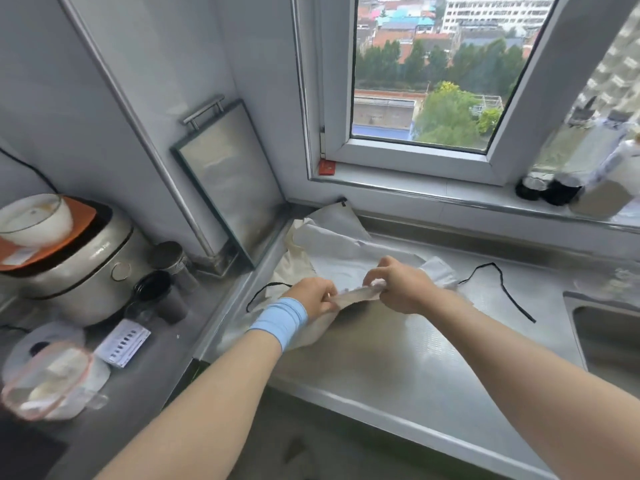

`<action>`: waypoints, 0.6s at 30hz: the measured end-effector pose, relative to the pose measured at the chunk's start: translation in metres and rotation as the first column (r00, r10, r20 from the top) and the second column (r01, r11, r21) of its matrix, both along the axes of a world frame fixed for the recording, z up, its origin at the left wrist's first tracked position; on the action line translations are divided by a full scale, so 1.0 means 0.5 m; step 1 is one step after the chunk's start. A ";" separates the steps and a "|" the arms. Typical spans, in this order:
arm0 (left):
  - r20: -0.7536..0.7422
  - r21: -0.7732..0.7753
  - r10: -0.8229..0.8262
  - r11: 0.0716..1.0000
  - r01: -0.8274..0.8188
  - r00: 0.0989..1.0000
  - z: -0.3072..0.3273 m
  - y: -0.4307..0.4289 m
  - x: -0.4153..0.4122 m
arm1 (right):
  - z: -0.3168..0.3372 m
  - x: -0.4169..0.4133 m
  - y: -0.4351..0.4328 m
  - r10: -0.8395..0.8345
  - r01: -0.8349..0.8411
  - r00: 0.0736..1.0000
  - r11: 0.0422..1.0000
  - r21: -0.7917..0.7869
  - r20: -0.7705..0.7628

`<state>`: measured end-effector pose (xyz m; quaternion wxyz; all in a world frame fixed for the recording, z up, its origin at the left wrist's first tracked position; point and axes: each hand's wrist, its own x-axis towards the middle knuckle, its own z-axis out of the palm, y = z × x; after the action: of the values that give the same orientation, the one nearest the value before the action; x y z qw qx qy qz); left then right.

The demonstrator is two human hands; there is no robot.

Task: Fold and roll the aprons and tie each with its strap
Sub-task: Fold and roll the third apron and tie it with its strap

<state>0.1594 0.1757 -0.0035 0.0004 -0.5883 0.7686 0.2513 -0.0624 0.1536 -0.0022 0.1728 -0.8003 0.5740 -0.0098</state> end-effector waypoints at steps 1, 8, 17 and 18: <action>0.072 0.054 -0.035 0.998 0.031 0.997 0.011 0.004 0.003 | 0.001 -0.009 0.002 0.018 -0.019 0.999 1.000 -0.022 -0.045; 0.165 0.249 0.047 0.964 -0.088 0.985 0.078 0.035 -0.027 | 0.026 -0.039 0.058 0.238 -0.074 0.874 0.927 0.368 -0.424; 0.082 0.532 0.087 0.839 -0.117 0.993 0.008 0.030 -0.077 | -0.014 -0.024 0.028 -0.093 0.049 0.995 0.689 0.723 0.021; 0.137 0.433 0.035 0.897 -0.092 0.990 0.000 0.017 -0.075 | -0.034 -0.022 0.013 -0.119 0.067 0.992 0.777 0.625 0.041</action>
<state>0.1220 0.1843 -0.0035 0.1729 -0.6126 0.6713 0.3797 -0.0734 0.1599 -0.0191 0.4488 -0.6681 0.5767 0.1404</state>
